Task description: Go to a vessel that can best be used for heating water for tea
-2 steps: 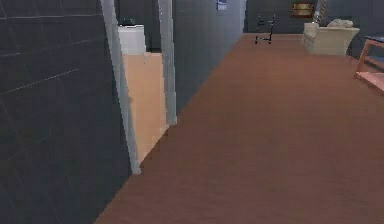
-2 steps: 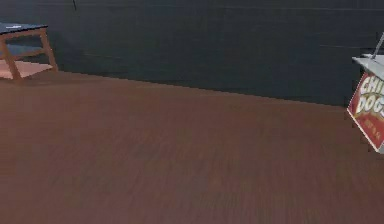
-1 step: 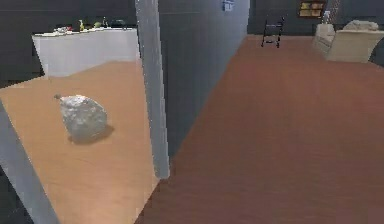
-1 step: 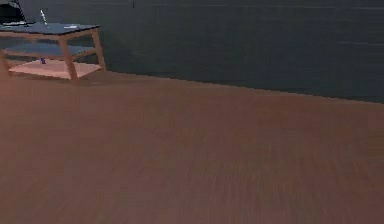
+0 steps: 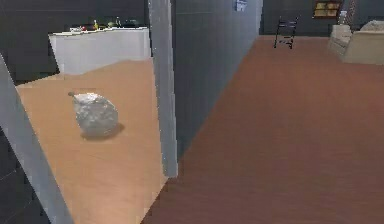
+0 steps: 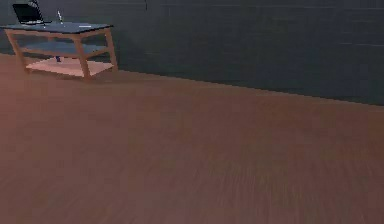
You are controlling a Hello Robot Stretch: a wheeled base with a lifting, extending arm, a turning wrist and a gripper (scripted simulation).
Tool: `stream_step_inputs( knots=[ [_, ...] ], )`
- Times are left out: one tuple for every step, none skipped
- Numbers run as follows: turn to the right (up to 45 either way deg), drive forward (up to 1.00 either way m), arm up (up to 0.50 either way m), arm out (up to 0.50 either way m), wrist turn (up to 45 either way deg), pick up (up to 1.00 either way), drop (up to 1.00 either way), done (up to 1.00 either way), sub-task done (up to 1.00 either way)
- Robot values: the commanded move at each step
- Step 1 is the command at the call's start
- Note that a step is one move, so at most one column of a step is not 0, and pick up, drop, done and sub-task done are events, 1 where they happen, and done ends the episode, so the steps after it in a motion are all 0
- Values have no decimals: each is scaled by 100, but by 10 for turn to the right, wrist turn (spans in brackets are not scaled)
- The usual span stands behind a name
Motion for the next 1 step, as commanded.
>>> stream_step_inputs(
  knots=[
    [0,55,0,0,0,0,0,0,0]
  ],
)
